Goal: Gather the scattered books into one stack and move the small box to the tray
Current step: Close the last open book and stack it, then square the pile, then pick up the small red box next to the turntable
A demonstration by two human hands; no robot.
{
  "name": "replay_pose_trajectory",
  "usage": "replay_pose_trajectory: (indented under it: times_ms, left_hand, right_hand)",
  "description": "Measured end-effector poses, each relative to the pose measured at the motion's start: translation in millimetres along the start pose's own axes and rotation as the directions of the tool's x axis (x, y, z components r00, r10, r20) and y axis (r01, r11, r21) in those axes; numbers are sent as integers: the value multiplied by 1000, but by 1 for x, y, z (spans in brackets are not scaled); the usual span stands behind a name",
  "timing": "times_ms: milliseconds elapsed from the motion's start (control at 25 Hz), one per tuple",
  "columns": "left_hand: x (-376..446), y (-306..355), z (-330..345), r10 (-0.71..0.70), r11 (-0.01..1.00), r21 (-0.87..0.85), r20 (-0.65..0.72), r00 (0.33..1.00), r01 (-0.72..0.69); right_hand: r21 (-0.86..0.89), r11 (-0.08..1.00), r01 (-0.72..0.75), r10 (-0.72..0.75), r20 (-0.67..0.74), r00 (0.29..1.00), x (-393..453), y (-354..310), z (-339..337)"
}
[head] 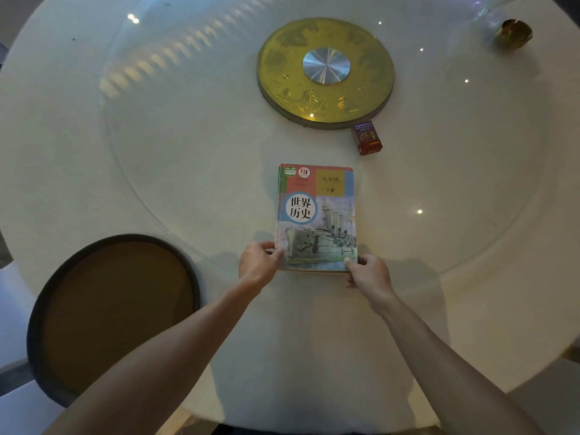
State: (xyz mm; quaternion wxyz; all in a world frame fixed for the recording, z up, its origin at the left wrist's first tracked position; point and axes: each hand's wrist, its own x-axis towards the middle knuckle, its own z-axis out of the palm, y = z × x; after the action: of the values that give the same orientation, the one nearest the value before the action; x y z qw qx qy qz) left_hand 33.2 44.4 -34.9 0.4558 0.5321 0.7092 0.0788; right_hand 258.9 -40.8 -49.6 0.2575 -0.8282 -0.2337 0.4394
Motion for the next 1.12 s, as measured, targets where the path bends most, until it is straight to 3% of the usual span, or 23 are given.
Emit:
replay_pose_trajectory:
  times_ms: [160,320,440,560,720,920,1120]
  left_hand:
    - [3,6,-6,90,965,245,31,995,-95]
    - [3,22,-17,232,732,610,196,953,-304]
    - [18,48,-33,172,673,674,258,951,-305]
    - [42,91,-42,273,688,641,203,940,-339]
    - [76,156,-22,427,796,343,266,864,-498]
    - [134,215,23,423,879,173,144,894,-444]
    - [194,256,61,412,898,133,73,908,-419]
  right_hand:
    - [-305,950,68,-62,31,998,2,-9,-9]
    - [-571,805,162,-75,173,982,7,-26,-23]
    - [-618,765,181,-52,222,974,21,-45,-38]
    - [-566,806,174,-126,123,984,49,-74,-55]
    - [-504,844,184,-227,-24,974,98,-115,-74]
    - [-472,850,234,-311,-93,946,155,-151,-81]
    - [-530,811,247,-323,-55,945,202,-167,-74]
